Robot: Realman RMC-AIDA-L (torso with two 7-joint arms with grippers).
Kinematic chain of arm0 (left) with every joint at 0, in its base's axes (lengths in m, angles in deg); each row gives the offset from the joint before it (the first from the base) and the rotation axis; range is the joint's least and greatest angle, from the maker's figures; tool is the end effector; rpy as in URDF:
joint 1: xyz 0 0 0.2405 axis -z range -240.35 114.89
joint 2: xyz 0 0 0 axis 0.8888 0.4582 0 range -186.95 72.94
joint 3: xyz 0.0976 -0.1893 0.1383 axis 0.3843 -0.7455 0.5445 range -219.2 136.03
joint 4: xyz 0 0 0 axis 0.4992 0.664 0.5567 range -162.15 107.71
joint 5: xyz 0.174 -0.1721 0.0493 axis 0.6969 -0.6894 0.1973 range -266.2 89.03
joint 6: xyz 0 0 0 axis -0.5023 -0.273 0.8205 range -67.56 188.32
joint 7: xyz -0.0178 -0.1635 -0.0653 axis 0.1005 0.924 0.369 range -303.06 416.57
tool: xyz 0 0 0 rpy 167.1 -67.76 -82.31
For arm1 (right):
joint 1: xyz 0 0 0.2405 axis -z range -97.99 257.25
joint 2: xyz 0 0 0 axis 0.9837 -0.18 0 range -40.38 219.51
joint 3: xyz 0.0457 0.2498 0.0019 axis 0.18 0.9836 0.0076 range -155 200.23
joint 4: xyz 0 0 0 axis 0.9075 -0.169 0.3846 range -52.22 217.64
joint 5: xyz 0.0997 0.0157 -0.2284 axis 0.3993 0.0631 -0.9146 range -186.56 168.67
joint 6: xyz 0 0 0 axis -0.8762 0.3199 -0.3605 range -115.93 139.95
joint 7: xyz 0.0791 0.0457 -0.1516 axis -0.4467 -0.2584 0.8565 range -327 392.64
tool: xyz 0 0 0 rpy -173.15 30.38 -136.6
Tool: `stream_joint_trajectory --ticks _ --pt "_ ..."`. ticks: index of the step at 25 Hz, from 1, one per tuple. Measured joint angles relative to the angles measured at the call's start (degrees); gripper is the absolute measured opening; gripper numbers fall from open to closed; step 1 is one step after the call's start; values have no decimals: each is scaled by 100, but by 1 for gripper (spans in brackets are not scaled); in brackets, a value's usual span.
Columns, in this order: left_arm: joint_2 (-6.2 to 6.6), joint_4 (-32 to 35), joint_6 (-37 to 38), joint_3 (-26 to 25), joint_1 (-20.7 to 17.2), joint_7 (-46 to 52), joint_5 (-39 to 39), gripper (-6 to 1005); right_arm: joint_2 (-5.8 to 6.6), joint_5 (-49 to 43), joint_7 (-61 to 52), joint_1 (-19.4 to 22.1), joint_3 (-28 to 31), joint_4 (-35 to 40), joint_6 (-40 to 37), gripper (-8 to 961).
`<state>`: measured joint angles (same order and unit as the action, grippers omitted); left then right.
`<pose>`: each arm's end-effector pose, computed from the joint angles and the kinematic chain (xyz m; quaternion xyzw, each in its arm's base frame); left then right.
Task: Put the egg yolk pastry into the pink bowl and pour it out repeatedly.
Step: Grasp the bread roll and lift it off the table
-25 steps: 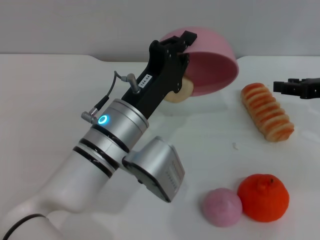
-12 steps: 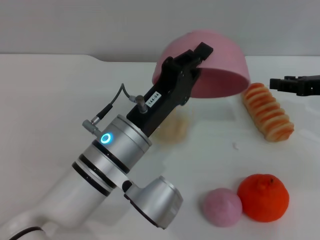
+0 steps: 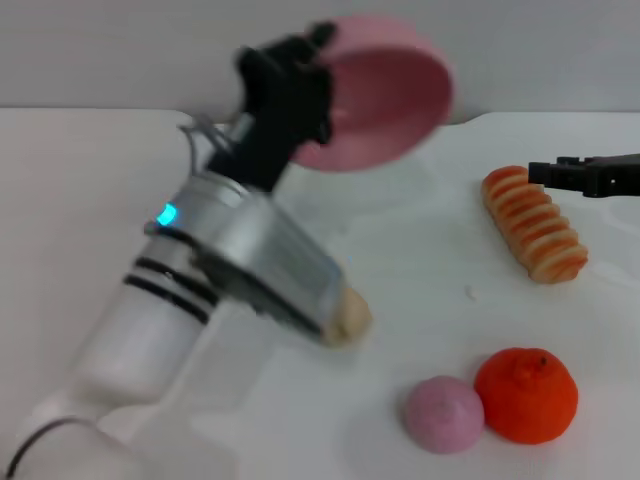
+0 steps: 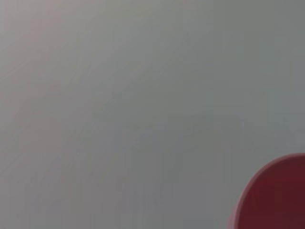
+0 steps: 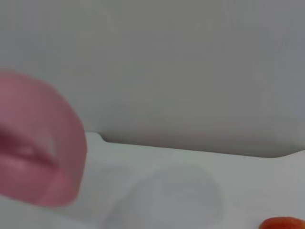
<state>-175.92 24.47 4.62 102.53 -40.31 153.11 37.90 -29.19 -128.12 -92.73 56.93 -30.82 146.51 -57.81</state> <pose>-0.1279 0.3637 -0.1262 -0.7066 0.2930 -0.0879 0.6380 0.2789 0.4221 0.0421 -0.8383 0.4394 0.1638 0.2781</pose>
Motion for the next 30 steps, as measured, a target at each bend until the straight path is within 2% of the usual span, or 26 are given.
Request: stream_joint_trajectory --ticks 2,4,6,9,12,13,18,19,20,23,25,28,29,30 --pt "50 457 686 -522 -117 541 -531 1 9 0 19 -14 -85 -2 -4 543" --pt "72 803 1498 -1076 -254 856 -745 1 14 0 89 -46 -201 -2 -5 545" --pt "77 1081 2531 -1689 -372 1138 -826 1 16 0 215 -78 -352 -2 -7 547" --pt "78 1336 4458 -2869 -403 1744 -867 1 17 -16 357 -145 -620 -2 -5 550" --pt "78 1355 6385 -4009 -241 2370 -907 1 18 -40 434 -223 -901 -1 22 553" --pt "79 1277 7234 -4593 -110 2625 -911 1 16 -40 488 -250 -991 0 33 554" --pt "134 805 9909 -6563 390 3314 -645 0 5 -9 609 -388 -1314 6 44 558" --pt "149 726 10668 -7335 515 3559 -283 0 1 -8 613 -461 -1427 6 50 559" --pt "149 726 10668 -7335 515 3559 -283 0 1 -8 613 -461 -1427 6 50 560" --pt "151 931 11501 -8083 502 4080 462 0 -5 -18 616 -562 -1674 -4 74 563" --pt "153 1191 11930 -8334 426 4427 906 0 -3 -29 616 -616 -1944 -18 157 565" --pt "153 1601 12575 -8542 309 4818 1393 0 -3 -33 615 -779 -2371 -181 377 568" --pt "146 1882 12939 -8634 223 4950 1531 0 -4 -26 588 -961 -2592 -449 549 585" --pt "146 1882 12939 -8634 223 4950 1531 0 -4 -26 588 -961 -2592 -449 549 602"
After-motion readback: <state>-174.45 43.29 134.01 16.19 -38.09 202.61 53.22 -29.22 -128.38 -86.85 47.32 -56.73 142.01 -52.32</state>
